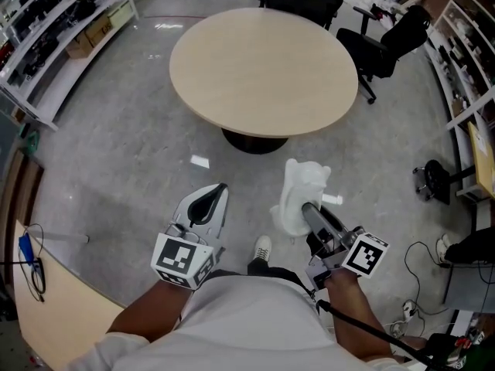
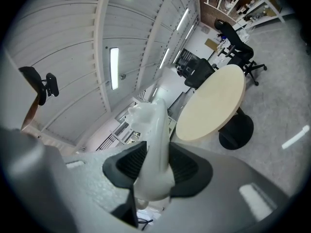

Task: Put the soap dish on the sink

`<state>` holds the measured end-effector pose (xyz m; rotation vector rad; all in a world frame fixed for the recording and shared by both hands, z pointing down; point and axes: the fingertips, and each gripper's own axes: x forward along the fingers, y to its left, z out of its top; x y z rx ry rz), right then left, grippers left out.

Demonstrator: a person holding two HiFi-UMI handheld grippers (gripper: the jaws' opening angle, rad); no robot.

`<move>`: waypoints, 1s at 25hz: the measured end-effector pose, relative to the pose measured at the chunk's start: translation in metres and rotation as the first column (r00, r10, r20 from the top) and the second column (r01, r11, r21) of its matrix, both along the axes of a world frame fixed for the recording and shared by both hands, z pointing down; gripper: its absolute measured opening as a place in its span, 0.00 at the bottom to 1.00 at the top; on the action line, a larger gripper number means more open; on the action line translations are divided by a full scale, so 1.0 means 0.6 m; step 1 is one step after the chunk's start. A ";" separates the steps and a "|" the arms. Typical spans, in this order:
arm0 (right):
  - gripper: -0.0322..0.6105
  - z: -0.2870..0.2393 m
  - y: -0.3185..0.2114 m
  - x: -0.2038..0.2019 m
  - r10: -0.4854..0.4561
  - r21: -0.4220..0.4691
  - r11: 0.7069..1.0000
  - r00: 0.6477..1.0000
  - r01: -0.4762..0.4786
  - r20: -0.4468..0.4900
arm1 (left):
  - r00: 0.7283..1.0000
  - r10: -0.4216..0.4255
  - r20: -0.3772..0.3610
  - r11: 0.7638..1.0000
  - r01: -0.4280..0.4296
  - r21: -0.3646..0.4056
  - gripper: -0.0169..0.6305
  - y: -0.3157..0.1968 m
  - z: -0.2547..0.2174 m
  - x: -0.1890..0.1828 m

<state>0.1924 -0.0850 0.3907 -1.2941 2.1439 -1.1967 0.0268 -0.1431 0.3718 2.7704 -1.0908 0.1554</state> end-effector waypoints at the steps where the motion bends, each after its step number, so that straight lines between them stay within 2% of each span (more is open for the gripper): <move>1: 0.28 0.001 -0.007 0.009 -0.002 -0.002 1.000 1.000 0.002 0.004 | 1.000 -0.001 0.002 1.000 0.001 -0.001 0.03 -0.007 0.000 0.011; 14: 0.28 0.006 -0.101 0.121 -0.063 0.031 0.998 0.998 0.062 0.019 | 0.998 -0.068 -0.007 0.998 0.068 0.015 0.04 -0.091 -0.008 0.122; 22: 0.28 0.010 -0.129 0.138 -0.077 0.048 0.996 0.996 0.075 0.035 | 0.993 -0.112 0.029 0.994 0.112 0.005 0.03 -0.109 -0.008 0.116; 25: 0.28 0.023 -0.140 0.152 -0.071 0.027 0.997 0.996 0.070 0.051 | 0.991 -0.125 0.036 0.992 0.125 0.013 0.03 -0.123 -0.011 0.120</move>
